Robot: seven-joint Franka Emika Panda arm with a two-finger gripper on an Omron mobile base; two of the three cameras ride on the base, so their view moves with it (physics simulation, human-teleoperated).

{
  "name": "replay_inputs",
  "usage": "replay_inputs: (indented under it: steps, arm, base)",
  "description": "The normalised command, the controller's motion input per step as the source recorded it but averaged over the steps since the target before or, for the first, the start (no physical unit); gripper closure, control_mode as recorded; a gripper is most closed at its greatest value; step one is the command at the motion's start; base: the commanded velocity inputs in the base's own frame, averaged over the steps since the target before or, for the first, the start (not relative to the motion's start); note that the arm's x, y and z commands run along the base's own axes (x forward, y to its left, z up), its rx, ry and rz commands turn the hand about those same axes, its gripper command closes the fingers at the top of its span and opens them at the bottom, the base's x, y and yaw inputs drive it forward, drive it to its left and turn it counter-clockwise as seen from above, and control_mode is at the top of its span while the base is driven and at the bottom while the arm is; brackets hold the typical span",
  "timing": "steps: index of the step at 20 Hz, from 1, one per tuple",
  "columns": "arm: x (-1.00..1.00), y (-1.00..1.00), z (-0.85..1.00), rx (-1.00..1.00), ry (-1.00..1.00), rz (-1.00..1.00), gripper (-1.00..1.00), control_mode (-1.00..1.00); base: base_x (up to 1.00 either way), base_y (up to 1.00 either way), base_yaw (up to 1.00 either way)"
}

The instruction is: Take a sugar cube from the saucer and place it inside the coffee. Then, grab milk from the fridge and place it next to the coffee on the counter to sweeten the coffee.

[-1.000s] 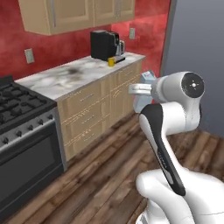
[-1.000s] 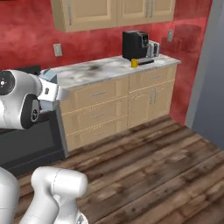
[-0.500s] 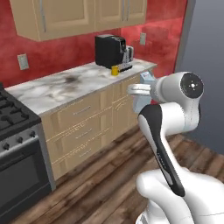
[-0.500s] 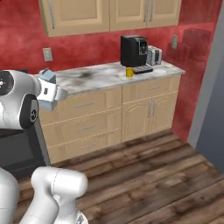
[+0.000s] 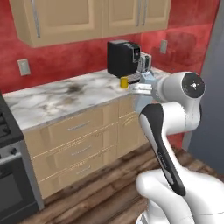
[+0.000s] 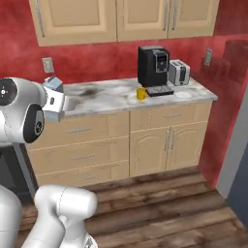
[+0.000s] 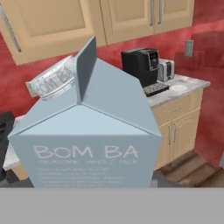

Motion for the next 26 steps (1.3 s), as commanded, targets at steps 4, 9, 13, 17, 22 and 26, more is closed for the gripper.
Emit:
replay_inputs:
  steps: [4,9,13,17,22,26]
  arm:
    - [0.0,0.0,0.0,0.0,0.0,0.0,1.0,1.0]
    - [0.0,0.0,0.0,0.0,0.0,0.0,1.0,1.0]
    - [0.0,0.0,0.0,0.0,0.0,0.0,1.0,1.0]
    - [0.0,0.0,0.0,0.0,0.0,0.0,1.0,1.0]
    - [0.0,0.0,0.0,0.0,0.0,0.0,1.0,1.0]
    - [0.0,0.0,0.0,0.0,0.0,0.0,1.0,1.0]
  base:
    - [1.0,-0.56,0.38]
    - [1.0,-0.52,0.39]
    - [1.0,-0.49,0.37]
    - [0.91,-0.33,0.3]
    - [0.45,-0.15,0.15]
    - [0.03,-0.69,0.06]
